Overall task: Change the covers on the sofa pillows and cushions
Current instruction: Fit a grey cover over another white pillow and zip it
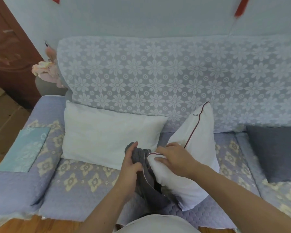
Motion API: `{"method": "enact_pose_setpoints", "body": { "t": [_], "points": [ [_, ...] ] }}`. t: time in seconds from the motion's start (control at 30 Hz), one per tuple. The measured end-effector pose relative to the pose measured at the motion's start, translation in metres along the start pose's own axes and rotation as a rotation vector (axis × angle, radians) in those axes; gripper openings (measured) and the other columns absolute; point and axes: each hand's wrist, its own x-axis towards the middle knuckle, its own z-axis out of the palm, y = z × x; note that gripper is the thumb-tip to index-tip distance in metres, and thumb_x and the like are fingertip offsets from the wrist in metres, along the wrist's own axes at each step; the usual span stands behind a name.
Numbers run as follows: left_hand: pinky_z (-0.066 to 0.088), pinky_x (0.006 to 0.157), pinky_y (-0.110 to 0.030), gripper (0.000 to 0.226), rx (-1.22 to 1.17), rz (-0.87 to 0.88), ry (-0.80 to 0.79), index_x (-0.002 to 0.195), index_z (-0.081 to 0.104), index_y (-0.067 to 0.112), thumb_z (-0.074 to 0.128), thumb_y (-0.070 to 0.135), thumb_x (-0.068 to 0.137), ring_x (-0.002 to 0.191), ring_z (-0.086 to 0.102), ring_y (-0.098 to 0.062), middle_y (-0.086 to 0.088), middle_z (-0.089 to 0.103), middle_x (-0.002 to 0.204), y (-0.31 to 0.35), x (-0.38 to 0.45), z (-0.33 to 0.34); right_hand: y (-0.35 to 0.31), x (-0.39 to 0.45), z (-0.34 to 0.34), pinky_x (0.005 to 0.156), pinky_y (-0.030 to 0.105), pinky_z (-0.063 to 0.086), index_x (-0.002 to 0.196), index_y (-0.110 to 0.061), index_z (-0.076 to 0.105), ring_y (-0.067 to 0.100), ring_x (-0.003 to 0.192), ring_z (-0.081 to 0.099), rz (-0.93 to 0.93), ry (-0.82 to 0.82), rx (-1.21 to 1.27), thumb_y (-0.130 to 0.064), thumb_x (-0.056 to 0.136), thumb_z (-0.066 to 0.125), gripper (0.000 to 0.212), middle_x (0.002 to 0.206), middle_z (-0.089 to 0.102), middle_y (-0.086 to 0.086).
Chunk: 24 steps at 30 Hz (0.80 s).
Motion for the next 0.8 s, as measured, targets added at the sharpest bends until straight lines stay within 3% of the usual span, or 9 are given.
{"method": "enact_pose_setpoints", "body": {
  "t": [0.1,0.23,0.3,0.4,0.47,0.53,0.63,0.7,0.8],
  "points": [
    [0.049,0.070,-0.039,0.093,-0.080,-0.059,-0.061,0.135,0.061,0.030,0.043,-0.012,0.054,0.093,0.063,-0.035,-0.023,0.054,0.137,-0.004,-0.001,-0.014,0.006,0.001,-0.003,0.093,0.026,0.034,0.095,-0.034,0.049,0.016,0.072,0.052,0.041,0.013,0.039,-0.052,0.104,0.029,0.028,0.076,0.065,-0.005],
    [0.059,0.077,-0.041,0.092,-0.028,-0.061,-0.077,0.138,0.058,0.034,0.031,-0.032,0.081,0.105,0.070,-0.031,-0.006,0.061,0.134,0.001,-0.003,-0.017,0.004,-0.001,-0.004,0.092,0.025,0.033,0.089,-0.034,0.047,0.015,0.069,0.050,0.052,-0.002,0.040,-0.053,0.103,0.027,0.031,0.074,0.064,-0.005],
    [0.061,0.076,-0.046,0.088,0.061,-0.032,-0.084,0.142,0.053,0.040,0.038,-0.029,0.088,0.103,0.072,-0.027,-0.004,0.065,0.130,0.004,-0.002,-0.013,0.002,0.000,-0.002,0.097,0.028,0.034,0.097,-0.030,0.057,0.016,0.072,0.055,0.053,-0.040,0.035,-0.058,0.101,0.024,0.044,0.081,0.068,-0.005],
    [0.057,0.092,-0.055,0.084,0.219,0.062,-0.021,0.149,0.041,0.038,0.060,-0.017,0.089,0.106,0.071,-0.018,0.000,0.064,0.132,0.009,0.001,-0.005,-0.006,0.000,-0.002,0.092,0.028,0.035,0.088,-0.025,0.057,0.019,0.069,0.054,0.052,-0.049,0.100,-0.049,0.103,0.040,0.033,0.074,0.064,-0.003],
    [0.059,0.093,-0.042,0.084,0.261,0.115,-0.004,0.150,0.035,0.032,0.071,-0.010,0.087,0.102,0.071,-0.013,-0.008,0.065,0.127,0.011,0.002,0.002,-0.013,0.001,-0.004,0.083,0.028,0.032,0.091,-0.021,0.064,0.018,0.069,0.052,0.059,-0.043,0.110,-0.041,0.103,0.046,0.029,0.074,0.065,-0.001],
    [0.056,0.073,-0.021,0.074,0.348,0.151,-0.020,0.139,0.036,0.027,0.073,-0.007,0.085,0.080,0.069,0.000,-0.007,0.067,0.111,0.013,-0.001,0.010,-0.018,-0.001,-0.006,0.073,0.028,0.025,0.081,-0.019,0.062,0.017,0.068,0.046,0.075,-0.042,0.133,-0.025,0.100,0.052,0.022,0.070,0.060,0.001],
    [0.049,0.065,-0.022,0.048,0.488,0.217,-0.033,0.104,0.039,0.026,0.071,-0.005,0.084,0.072,0.056,-0.002,0.001,0.056,0.093,0.007,-0.001,0.014,-0.026,-0.003,-0.007,0.062,0.030,0.031,0.060,-0.023,0.043,0.013,0.062,0.044,0.243,-0.064,0.329,-0.008,0.095,0.052,0.039,0.062,0.049,-0.006],
    [0.050,0.070,-0.031,0.036,0.536,0.229,-0.061,0.091,0.046,0.026,0.066,-0.003,0.085,0.077,0.053,-0.013,0.006,0.055,0.085,0.002,0.001,0.014,-0.026,-0.005,-0.007,0.066,0.030,0.044,0.067,-0.025,0.051,0.010,0.068,0.052,0.394,-0.018,0.513,-0.009,0.096,0.053,0.033,0.070,0.056,-0.007],
    [0.053,0.094,-0.028,0.033,0.489,0.220,-0.184,0.114,0.067,0.022,0.056,-0.003,0.097,0.104,0.066,-0.012,0.015,0.070,0.106,-0.002,-0.001,0.014,-0.024,-0.008,-0.009,0.078,0.024,0.053,0.093,-0.019,0.059,0.010,0.083,0.061,0.518,0.083,0.683,-0.016,0.097,0.058,0.006,0.091,0.063,-0.004]
  ]
}}
